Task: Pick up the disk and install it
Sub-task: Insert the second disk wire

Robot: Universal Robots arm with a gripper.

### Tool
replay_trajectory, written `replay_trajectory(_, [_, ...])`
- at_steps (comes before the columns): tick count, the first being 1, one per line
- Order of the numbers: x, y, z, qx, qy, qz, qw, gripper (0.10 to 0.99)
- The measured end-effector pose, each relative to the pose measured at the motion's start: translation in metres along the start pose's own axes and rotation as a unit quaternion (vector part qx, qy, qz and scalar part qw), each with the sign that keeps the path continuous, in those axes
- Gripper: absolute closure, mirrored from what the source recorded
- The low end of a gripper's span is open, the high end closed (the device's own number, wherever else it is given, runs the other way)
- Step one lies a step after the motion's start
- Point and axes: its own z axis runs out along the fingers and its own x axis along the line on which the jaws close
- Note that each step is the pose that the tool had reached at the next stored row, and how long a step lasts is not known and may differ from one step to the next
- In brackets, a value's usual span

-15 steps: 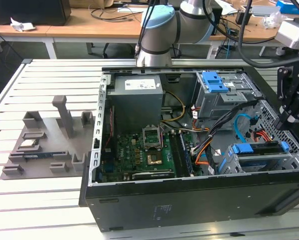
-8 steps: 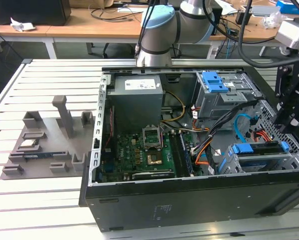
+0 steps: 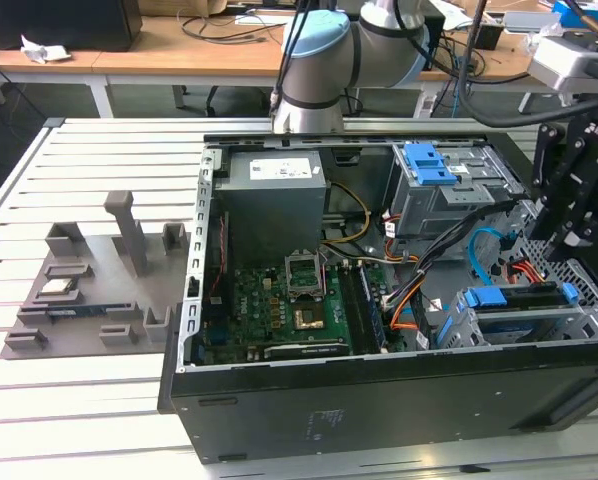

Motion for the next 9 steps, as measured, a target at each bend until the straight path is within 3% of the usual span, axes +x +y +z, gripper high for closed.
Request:
replay_trajectory(3, [-0.0105,0.0094,0.0005,0.0001,-0.0024,-0.001,1.0000,0.725])
replay_trajectory(7, [-0.0119,0.0225,0.0019,0.0005,-0.0031,-0.004,1.0000,0.725])
replay_trajectory(9, [-0.0104,0.0267,0.0051,0.0028,-0.0025,-0.026,0.9997,0.725])
